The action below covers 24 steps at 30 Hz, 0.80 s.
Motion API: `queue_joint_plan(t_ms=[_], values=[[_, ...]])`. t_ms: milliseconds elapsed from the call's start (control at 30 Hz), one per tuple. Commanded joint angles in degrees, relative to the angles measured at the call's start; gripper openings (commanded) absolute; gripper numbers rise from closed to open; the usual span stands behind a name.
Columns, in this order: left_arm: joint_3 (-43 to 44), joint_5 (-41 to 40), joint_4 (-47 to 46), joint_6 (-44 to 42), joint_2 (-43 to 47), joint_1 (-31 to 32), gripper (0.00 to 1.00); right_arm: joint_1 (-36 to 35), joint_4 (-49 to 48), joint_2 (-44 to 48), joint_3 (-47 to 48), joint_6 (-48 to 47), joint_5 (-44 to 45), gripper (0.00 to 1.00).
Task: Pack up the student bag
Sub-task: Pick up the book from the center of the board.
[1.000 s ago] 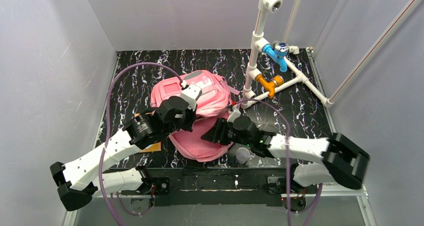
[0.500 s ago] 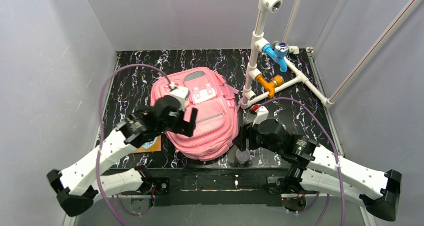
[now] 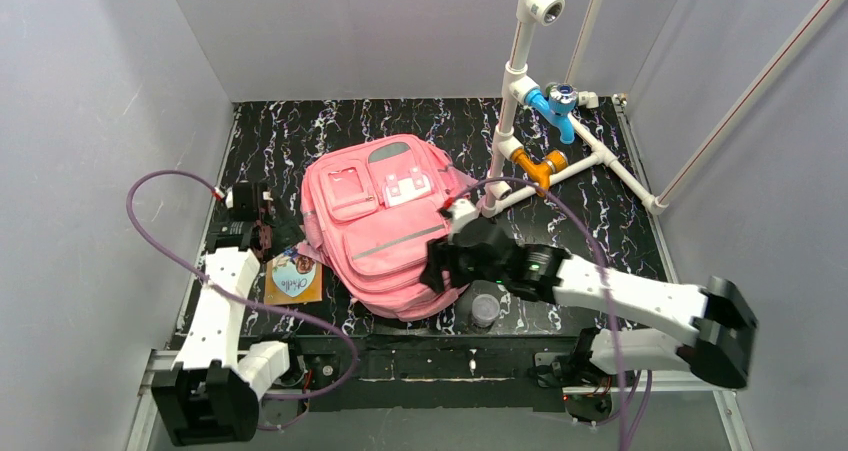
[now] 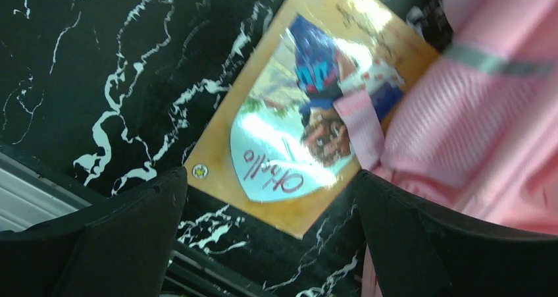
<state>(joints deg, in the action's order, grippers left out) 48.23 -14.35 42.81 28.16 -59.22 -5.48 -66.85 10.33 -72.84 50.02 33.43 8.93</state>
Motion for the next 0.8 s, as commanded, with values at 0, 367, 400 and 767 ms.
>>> queue_joint_plan(t_ms=[0, 367, 400, 767], values=[[2.6, -0.1, -6.3, 3.7, -6.7, -6.5, 0.98, -7.0, -12.8, -11.2, 9.2, 5.1, 3.9, 0.75], [7.2, 3.9, -11.6, -5.5, -28.3, -8.5, 0.91, -9.6, -18.0, -36.7, 27.0, 16.5, 6.0, 0.73], [6.8, 4.1, -12.1, -5.7, -28.8, -8.5, 0.89, -9.7, -18.0, -38.1, 28.0, 16.8, 6.2, 0.72], [6.2, 6.1, -11.3, -3.2, -34.7, -8.8, 0.75, -11.5, -5.8, -53.3, 43.0, 21.8, 14.7, 0.65]])
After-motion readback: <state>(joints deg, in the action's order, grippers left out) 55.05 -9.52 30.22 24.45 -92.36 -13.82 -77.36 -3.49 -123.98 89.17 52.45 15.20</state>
